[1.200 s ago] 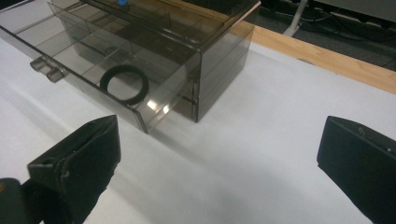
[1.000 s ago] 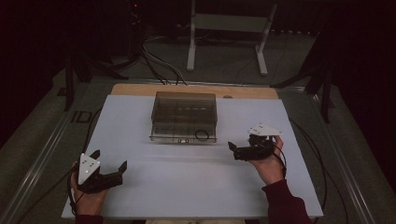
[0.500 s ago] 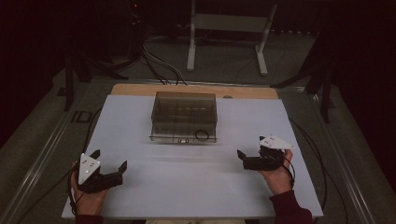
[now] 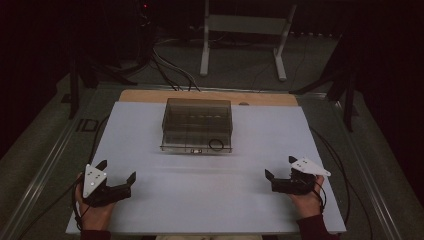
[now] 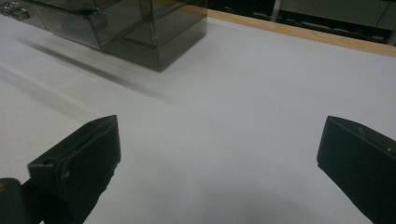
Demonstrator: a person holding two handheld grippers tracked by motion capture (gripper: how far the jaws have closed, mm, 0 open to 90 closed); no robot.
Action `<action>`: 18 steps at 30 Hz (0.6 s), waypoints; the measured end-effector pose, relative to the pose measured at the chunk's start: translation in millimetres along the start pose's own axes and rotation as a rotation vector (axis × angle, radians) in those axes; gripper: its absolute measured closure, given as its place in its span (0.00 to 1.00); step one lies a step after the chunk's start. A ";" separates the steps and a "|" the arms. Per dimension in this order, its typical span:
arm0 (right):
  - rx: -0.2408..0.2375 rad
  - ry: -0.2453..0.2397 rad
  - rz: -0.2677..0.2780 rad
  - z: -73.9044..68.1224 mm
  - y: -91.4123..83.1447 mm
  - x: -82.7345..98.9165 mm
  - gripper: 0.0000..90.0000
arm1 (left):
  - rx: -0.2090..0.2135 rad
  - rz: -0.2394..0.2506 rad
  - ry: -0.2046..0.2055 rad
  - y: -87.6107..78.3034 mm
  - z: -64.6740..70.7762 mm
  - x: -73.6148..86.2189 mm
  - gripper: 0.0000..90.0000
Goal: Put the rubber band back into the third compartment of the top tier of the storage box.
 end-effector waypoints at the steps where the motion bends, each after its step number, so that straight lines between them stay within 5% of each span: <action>1: 0.001 0.003 0.003 0.5 -0.9 1.2 0.00 | 0.000 0.001 0.000 -0.1 0.0 -0.1 0.00; 18: 0.009 0.063 0.039 11.4 -10.5 17.4 0.00 | 0.030 0.034 -0.016 1.4 -3.7 -1.6 0.00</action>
Point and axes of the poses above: each handheld gripper's, and its own axes: y roughly forward along the jaws, x roughly out of its underside, z roughly to its right, the point moved 7 cm from there along y, roughly forward along the jaws, and after that the axes turned 10 degrees about x, right-handed, at the moved point
